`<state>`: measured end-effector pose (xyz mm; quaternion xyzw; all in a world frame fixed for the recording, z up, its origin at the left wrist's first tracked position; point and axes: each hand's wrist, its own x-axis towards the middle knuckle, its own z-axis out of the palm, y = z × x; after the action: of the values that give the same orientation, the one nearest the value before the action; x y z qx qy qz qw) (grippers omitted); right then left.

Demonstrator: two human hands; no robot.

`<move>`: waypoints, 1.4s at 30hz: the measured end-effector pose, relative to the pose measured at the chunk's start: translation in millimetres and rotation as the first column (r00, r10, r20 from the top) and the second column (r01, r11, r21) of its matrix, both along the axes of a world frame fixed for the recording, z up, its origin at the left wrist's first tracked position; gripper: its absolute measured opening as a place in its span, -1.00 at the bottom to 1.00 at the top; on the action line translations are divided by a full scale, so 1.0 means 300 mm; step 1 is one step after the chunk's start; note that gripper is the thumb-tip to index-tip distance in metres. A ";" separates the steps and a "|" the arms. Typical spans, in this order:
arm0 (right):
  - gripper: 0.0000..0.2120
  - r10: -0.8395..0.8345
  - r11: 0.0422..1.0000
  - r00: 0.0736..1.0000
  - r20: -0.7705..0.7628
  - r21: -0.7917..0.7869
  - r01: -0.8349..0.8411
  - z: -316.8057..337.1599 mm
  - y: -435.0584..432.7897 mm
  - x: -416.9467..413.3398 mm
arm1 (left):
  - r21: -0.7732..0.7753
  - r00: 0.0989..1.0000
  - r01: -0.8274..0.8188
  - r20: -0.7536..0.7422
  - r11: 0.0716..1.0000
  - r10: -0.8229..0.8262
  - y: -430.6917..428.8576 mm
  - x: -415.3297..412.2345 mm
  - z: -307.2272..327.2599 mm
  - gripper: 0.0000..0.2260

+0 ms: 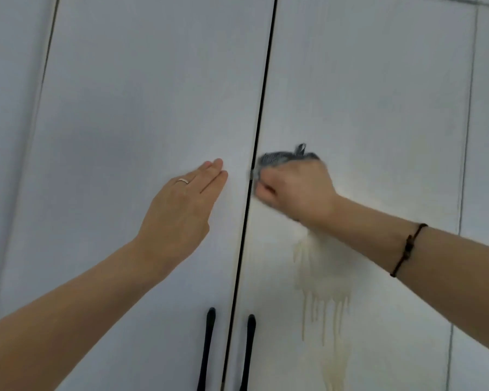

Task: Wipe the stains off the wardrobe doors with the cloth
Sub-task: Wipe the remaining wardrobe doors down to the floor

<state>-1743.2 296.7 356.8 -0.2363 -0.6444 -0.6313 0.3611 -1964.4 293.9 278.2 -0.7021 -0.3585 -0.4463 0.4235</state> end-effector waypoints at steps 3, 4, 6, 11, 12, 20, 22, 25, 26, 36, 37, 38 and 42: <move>-0.70 -0.041 0.999 0.876 -0.481 -0.018 0.038 0.232 -0.041 0.001 | 0.076 0.999 0.025 0.037 0.997 -0.028 0.022 0.004 -0.002 -0.40; -0.71 -0.027 1.000 0.838 -0.545 -0.019 0.020 0.240 -0.033 -0.019 | 0.108 0.998 0.024 0.057 0.994 -0.030 0.027 0.009 -0.003 -0.41; -0.75 -0.016 1.000 0.865 -0.501 -0.030 0.002 0.137 0.005 -0.087 | 0.138 0.996 -0.030 0.083 0.990 0.019 0.029 0.028 -0.004 -0.47; -0.70 0.106 0.982 0.993 0.046 -0.163 -0.097 -0.293 0.047 -0.077 | 0.081 0.956 -0.260 0.159 0.962 0.245 -0.028 0.116 0.035 -0.75; -0.69 0.113 0.982 0.988 0.109 -0.161 -0.095 -0.279 0.038 -0.032 | 0.085 0.950 -0.281 0.170 0.956 0.264 -0.033 0.124 0.048 -0.77; -0.70 -0.029 0.999 0.771 -0.636 0.001 0.039 0.201 -0.048 0.238 | 0.139 0.972 -0.232 0.068 0.963 0.224 0.022 0.206 0.097 -0.48; -0.72 0.031 0.998 0.797 -0.603 0.067 0.012 0.093 -0.009 0.189 | 0.133 0.965 -0.254 0.098 0.958 0.243 0.043 0.229 0.078 -0.47; -0.69 0.130 0.992 0.947 -0.293 0.037 -0.124 -0.198 0.033 0.119 | 0.135 0.960 -0.250 0.162 0.959 0.228 0.049 0.252 0.079 -0.44; -0.67 0.140 0.988 0.976 -0.167 -0.041 -0.149 -0.286 0.035 0.126 | 0.126 0.962 -0.237 0.168 0.963 0.215 0.048 0.257 0.078 -0.44; -0.73 -0.050 0.999 0.830 -0.556 -0.016 0.049 0.197 -0.091 0.413 | 0.034 0.944 -0.301 0.154 0.953 0.292 0.033 0.278 0.063 -0.47; -0.72 -0.041 0.999 0.782 -0.622 -0.017 0.039 0.189 -0.078 0.404 | 0.034 0.938 -0.318 0.158 0.947 0.309 0.034 0.287 0.064 -0.48; -0.72 -0.044 0.999 0.768 -0.638 -0.015 0.045 0.149 -0.056 0.375 | 0.029 0.930 -0.338 0.162 0.941 0.330 0.035 0.294 0.062 -0.48; -0.90 -0.002 0.993 0.984 -0.179 -0.114 -0.018 -0.285 0.018 0.187 | 0.015 0.912 -0.373 0.191 0.928 0.364 0.026 0.315 0.069 -0.47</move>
<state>-1687.3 302.2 271.4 -0.3097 -0.6455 -0.5681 0.4057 -1869.8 301.9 299.0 -0.5664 -0.5104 -0.4305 0.4830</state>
